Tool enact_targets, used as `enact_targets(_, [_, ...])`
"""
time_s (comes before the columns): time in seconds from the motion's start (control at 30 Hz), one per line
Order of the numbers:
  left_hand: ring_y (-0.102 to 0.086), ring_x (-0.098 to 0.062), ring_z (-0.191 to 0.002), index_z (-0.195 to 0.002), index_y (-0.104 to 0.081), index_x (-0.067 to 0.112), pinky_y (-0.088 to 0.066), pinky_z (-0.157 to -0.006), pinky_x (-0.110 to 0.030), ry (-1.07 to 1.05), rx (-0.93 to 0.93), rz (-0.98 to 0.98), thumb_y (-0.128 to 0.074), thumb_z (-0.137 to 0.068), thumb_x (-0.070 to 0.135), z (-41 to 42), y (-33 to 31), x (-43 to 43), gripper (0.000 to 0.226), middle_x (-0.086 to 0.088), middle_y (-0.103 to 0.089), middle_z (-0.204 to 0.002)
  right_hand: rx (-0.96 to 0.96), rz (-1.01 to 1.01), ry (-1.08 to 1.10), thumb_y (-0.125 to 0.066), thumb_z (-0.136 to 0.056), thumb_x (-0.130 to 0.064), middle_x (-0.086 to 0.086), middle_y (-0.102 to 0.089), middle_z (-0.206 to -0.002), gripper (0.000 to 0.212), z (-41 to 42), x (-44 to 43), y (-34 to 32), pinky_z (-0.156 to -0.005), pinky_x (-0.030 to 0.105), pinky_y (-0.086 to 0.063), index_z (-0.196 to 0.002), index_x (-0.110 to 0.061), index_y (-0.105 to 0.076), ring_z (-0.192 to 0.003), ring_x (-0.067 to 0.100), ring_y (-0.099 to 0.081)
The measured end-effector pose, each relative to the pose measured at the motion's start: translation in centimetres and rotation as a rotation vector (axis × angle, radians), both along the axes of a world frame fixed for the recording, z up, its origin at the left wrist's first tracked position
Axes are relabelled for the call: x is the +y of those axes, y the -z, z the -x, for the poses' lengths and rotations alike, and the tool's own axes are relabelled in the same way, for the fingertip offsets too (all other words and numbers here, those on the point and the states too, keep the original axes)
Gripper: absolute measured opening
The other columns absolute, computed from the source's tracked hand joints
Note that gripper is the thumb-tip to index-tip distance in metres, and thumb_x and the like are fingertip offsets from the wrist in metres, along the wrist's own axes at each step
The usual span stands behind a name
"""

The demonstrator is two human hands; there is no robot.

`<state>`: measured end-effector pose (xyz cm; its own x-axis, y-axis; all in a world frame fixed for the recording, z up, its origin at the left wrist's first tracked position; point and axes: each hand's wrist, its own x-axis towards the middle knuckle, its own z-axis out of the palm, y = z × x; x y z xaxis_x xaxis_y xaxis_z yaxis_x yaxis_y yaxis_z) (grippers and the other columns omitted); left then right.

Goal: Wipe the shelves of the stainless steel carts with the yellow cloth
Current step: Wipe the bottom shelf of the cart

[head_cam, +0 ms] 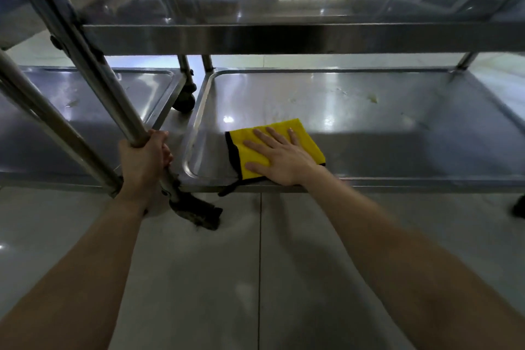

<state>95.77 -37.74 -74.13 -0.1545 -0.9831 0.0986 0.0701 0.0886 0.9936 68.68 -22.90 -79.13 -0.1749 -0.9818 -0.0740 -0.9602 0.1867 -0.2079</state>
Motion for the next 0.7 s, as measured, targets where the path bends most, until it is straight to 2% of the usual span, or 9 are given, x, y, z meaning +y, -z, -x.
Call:
enact_targets(0.2, [-0.041,-0.013,-0.039,-0.069,-0.058,0.019,-0.041,-0.045,-0.024,-0.02,-0.005,-0.008,-0.073,-0.075,0.031,0.1,0.3,-0.3,0.02,0.004,-0.043,-0.046,0.033,-0.056,0.276,-0.008,-0.085,-0.099,-0.022,0.007,-0.178,0.086,11.7,8.6,0.4,-0.13,0.06,0.009,-0.163,-0.063,-0.002,-0.165,0.013,0.01])
enact_targets(0.33, [-0.039,-0.014,-0.04,-0.056,-0.057,0.025,-0.039,-0.045,-0.024,-0.007,0.01,0.003,-0.072,-0.082,0.024,0.2,0.4,-0.2,0.03,0.003,-0.039,-0.046,0.012,-0.093,0.568,-0.011,-0.084,-0.098,-0.019,0.01,-0.178,0.091,15.8,10.4,0.7,-0.128,0.064,0.01,-0.166,-0.058,-0.004,-0.166,0.02,0.013])
enact_targets(0.4, [-0.037,-0.015,-0.039,-0.052,-0.054,0.025,-0.038,-0.045,-0.025,-0.002,0.02,0.011,-0.072,-0.083,0.023,0.2,0.5,-0.2,0.036,0.003,-0.038,-0.046,0.007,-0.105,0.681,-0.012,-0.088,-0.096,-0.014,0.01,-0.179,0.09,16.1,9.7,0.6,-0.127,0.068,0.009,-0.167,-0.054,-0.004,-0.166,0.025,0.013])
enact_targets(0.57, [-0.038,-0.015,-0.038,-0.051,-0.058,0.025,-0.038,-0.044,-0.026,-0.038,0.038,0.008,-0.074,-0.079,0.028,0.3,0.8,-0.1,0.032,0.003,-0.04,-0.045,0.05,-0.09,0.809,-0.009,-0.092,-0.09,-0.001,0.006,-0.181,0.087,13.6,5.4,0.5,-0.12,0.08,0.006,-0.169,-0.05,-0.004,-0.165,0.036,0.012])
enact_targets(0.7, [-0.041,-0.015,-0.039,-0.05,-0.056,0.025,-0.04,-0.046,-0.028,-0.024,0.01,0.02,-0.073,-0.081,0.029,0.0,0.9,-0.1,0.035,0.003,-0.042,-0.046,0.032,-0.088,0.726,-0.012,-0.094,-0.088,0.003,0.007,-0.181,0.086,9.8,-0.5,-0.2,-0.118,0.082,0.008,-0.17,-0.047,-0.003,-0.165,0.041,0.011])
